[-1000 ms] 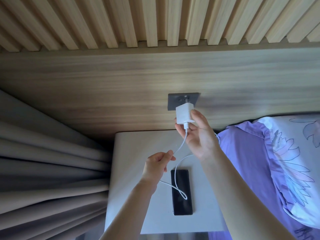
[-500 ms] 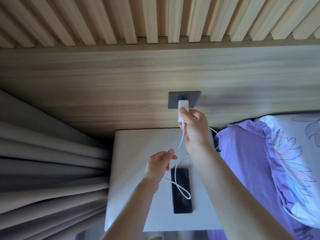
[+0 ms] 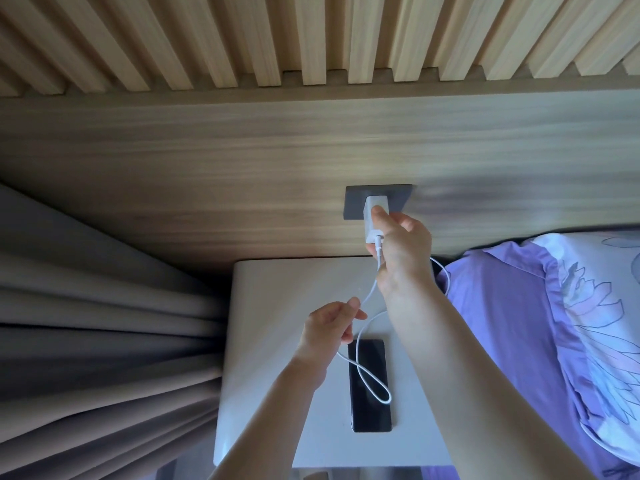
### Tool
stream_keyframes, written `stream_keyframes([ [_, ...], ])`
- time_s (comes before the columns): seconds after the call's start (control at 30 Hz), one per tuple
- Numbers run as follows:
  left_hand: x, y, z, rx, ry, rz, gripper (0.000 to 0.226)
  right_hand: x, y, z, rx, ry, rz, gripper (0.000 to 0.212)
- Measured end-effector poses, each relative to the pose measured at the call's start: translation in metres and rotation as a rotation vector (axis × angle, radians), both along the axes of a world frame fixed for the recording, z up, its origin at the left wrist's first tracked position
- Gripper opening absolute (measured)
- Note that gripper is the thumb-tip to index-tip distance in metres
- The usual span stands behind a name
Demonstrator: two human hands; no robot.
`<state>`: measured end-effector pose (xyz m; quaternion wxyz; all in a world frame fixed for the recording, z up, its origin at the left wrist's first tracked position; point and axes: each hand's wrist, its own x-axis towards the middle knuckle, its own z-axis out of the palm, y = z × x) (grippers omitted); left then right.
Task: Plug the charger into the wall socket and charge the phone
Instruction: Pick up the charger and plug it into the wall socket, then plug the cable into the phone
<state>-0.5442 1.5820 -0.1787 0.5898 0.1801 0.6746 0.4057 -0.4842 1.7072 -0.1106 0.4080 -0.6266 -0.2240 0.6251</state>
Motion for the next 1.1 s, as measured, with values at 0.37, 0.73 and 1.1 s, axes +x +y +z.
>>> stream_keyframes([
  [0.37, 0.007, -0.020, 0.011, 0.034, -0.087, 0.008, 0.027, 0.029, -0.013, -0.004, 0.062, 0.039, 0.349, 0.016],
  [0.73, 0.001, -0.033, 0.011, 0.104, -0.219, 0.047, 0.021, 0.102, -0.157, -0.094, -0.041, -0.254, 0.855, 0.035],
  [1.1, 0.015, -0.077, -0.018, -0.150, 0.105, -0.494, 0.051, 0.085, -0.130, -0.089, -0.380, 0.365, 0.317, 0.012],
])
